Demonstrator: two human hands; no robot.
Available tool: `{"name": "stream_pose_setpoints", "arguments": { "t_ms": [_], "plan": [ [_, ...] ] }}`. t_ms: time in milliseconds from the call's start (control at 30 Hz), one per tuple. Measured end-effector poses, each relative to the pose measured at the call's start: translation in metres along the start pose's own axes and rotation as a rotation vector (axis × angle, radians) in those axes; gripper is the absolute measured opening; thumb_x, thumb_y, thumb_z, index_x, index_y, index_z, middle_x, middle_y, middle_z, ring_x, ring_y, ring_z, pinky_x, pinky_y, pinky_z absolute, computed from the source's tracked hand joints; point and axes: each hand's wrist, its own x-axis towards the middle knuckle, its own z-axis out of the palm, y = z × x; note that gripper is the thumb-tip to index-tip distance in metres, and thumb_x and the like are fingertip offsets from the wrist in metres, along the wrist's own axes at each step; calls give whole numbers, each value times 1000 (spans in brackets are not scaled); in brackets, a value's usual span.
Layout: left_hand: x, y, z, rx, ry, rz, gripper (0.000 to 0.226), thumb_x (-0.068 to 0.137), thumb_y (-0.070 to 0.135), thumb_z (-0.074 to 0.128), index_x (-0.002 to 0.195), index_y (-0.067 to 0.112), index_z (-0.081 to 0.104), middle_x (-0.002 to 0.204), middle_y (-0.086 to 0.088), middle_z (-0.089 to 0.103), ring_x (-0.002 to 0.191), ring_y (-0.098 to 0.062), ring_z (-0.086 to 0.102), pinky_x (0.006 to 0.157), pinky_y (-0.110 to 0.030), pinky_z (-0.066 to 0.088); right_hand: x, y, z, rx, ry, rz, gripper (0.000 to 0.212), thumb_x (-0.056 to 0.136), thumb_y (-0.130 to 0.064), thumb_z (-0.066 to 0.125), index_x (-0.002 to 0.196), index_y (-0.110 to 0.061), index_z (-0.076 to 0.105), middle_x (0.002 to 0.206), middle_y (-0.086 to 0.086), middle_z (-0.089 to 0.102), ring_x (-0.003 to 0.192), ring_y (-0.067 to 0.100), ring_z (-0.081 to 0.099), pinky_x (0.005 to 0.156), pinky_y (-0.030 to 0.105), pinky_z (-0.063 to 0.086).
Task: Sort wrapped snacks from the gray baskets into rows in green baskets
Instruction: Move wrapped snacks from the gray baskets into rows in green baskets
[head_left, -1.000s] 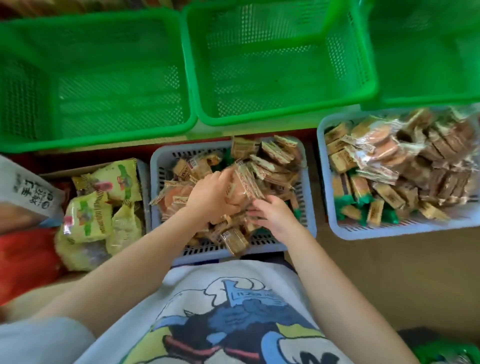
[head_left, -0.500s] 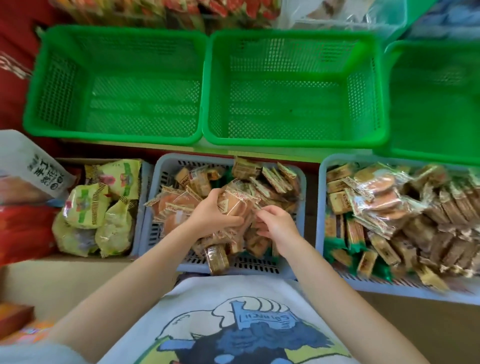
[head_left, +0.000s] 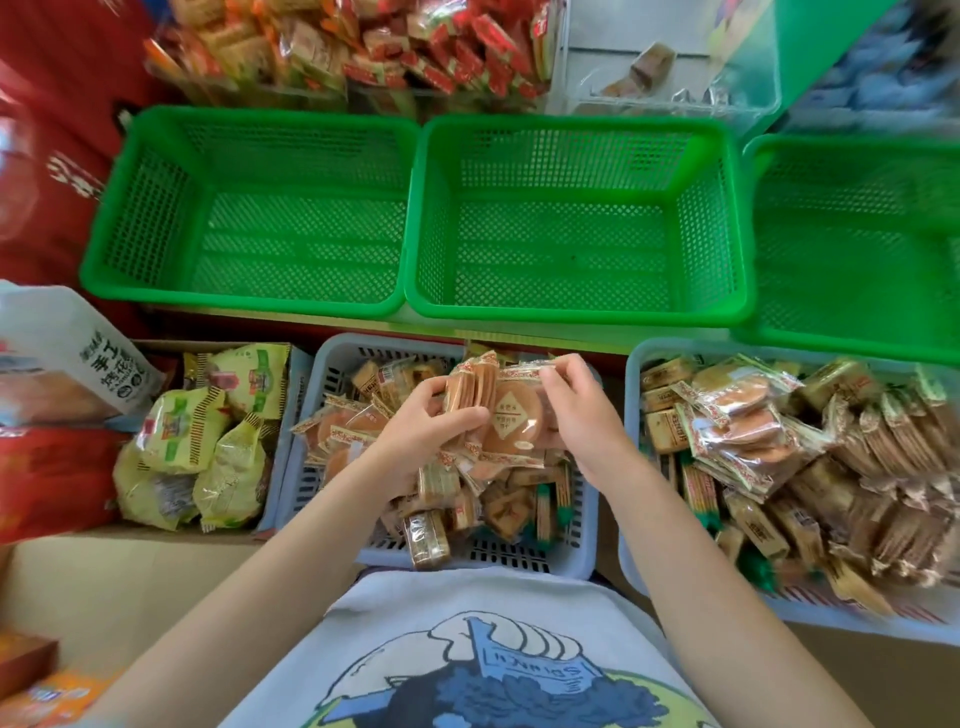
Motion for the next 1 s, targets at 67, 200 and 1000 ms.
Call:
{"name": "stream_pose_setpoints", "arguments": {
  "t_ms": [67, 200, 1000],
  "plan": [
    [-4, 16, 1, 58, 49, 64, 107, 50, 65, 87, 140, 28, 42, 125, -2, 64, 106, -19, 68, 98, -46, 55, -4, -19, 7, 39, -13, -75, 18, 103, -50, 42, 100, -36, 53, 92, 10, 64, 84, 29, 64, 80, 48, 58],
    [-8, 46, 2, 205, 147, 236, 110, 67, 57, 85, 153, 36, 21, 145, 14, 39, 127, -9, 48, 109, -36, 43, -8, -37, 20, 172, -128, -86, 48, 97, -64, 43, 138, -38, 47, 138, -17, 54, 128, 5, 49, 109, 36, 41],
    [31, 84, -156, -148, 89, 209, 56, 98, 51, 52, 147, 43, 24, 123, -4, 64, 88, -18, 74, 81, -32, 60, 76, -121, 144, 155, -314, -17, 61, 83, -41, 74, 137, -35, 46, 129, -1, 67, 119, 22, 65, 108, 51, 45]
  ]
}}
